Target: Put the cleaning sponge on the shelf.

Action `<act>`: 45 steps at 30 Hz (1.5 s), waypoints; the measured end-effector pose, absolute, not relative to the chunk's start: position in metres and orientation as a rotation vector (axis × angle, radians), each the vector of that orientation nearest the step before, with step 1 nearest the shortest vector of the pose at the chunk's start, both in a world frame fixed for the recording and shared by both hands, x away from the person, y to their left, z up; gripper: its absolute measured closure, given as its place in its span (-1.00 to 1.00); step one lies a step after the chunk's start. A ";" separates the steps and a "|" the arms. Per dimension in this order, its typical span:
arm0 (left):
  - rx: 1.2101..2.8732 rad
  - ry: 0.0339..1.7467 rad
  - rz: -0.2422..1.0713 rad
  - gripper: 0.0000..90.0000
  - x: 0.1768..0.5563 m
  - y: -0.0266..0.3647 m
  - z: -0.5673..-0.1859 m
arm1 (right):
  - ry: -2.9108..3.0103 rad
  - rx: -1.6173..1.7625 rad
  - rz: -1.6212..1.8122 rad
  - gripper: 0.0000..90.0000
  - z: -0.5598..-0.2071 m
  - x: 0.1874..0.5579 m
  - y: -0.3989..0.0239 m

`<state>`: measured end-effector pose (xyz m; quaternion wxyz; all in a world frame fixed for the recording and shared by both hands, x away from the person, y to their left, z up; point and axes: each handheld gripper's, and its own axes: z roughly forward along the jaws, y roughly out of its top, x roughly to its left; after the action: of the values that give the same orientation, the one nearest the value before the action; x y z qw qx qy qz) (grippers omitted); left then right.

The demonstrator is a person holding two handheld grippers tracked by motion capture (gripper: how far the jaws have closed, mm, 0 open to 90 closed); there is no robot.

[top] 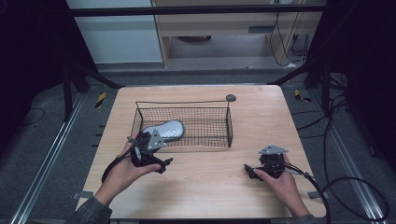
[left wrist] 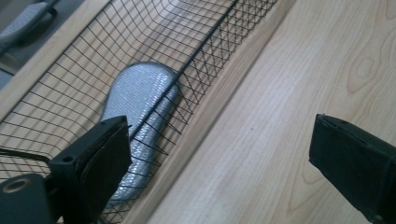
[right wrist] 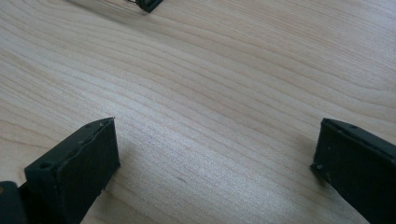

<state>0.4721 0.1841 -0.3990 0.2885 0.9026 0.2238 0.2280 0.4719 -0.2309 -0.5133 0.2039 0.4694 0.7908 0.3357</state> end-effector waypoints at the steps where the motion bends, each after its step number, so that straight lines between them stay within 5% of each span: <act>1: 2.412 0.601 0.595 -0.87 0.470 0.184 -0.405 | 2.206 1.310 0.937 -0.99 -0.513 0.472 -0.231; 45: 2.414 0.846 0.494 -0.76 0.464 0.233 -0.479 | 2.208 1.310 0.938 -0.99 -0.513 0.471 -0.231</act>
<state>0.4642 0.2330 -0.4787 0.2647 0.8935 0.3132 0.1829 0.4715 -0.2311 -0.5133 0.2025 0.4693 0.7911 0.3361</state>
